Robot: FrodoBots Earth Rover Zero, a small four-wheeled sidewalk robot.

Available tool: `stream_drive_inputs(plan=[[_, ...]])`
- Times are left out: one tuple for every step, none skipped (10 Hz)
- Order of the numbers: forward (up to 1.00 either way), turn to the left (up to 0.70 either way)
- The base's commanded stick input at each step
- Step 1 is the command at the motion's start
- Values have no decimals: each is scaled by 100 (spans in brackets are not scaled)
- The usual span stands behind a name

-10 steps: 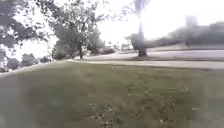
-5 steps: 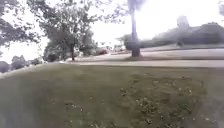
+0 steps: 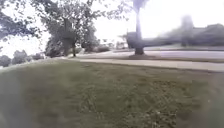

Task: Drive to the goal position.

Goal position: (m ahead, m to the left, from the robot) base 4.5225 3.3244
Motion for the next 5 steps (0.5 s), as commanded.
stream_drive_inputs(plan=[[70,0],[70,0],[70,0],[70,0],[70,-9]])
